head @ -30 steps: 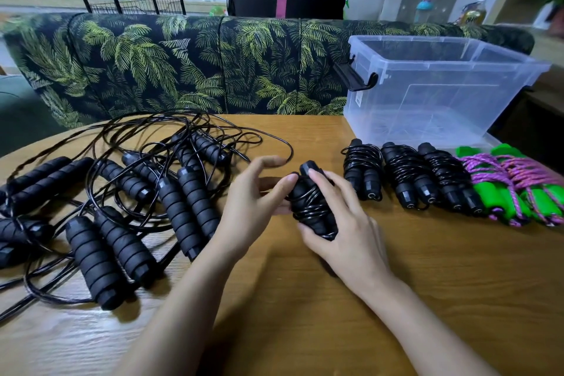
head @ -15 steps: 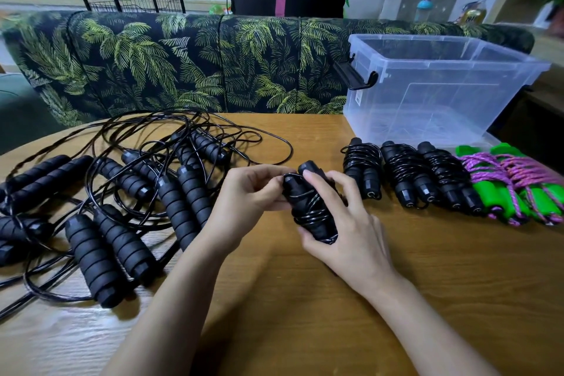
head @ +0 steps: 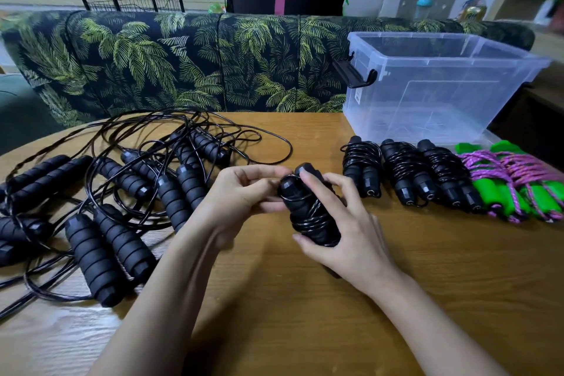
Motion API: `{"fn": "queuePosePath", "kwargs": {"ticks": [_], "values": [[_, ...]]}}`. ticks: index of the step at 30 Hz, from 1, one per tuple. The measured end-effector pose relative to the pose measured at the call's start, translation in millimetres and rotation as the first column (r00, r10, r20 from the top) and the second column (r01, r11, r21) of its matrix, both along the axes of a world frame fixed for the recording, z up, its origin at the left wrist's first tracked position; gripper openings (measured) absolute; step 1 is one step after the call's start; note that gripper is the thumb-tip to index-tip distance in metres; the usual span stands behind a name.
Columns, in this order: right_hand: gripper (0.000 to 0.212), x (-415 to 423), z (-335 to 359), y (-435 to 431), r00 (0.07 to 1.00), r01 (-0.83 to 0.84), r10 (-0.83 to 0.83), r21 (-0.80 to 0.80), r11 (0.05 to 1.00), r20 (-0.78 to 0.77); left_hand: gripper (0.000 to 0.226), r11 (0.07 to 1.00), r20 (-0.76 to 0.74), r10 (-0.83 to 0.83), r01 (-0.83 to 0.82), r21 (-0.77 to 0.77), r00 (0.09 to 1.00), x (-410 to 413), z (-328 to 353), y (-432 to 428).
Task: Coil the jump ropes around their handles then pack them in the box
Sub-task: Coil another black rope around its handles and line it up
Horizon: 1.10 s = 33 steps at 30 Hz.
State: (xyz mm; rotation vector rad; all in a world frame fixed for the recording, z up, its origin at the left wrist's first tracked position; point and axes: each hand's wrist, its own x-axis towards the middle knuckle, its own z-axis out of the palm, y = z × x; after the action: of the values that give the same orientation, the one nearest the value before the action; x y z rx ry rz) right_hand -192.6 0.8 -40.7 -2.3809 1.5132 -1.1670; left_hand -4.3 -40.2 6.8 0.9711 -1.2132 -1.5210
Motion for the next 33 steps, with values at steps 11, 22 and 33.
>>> {"fn": "queuePosePath", "kwargs": {"ticks": [11,22,33], "values": [[0.076,5,-6,-2,0.996,0.022,-0.011,-0.126,0.992,0.090,0.034,0.987,-0.083,-0.057,0.068,0.144,0.995,-2,-9,-8],[0.073,7,-8,-13,0.972,0.095,-0.095,0.010,0.995,0.216,0.020,0.996,-0.095,0.037,-0.029,0.080,0.995,-17,-27,-11],[0.087,-16,2,-12,0.933,0.208,-0.272,0.266,0.941,0.237,0.032,0.999,-0.019,0.030,-0.030,0.011,0.999,-23,-35,-10]]}}
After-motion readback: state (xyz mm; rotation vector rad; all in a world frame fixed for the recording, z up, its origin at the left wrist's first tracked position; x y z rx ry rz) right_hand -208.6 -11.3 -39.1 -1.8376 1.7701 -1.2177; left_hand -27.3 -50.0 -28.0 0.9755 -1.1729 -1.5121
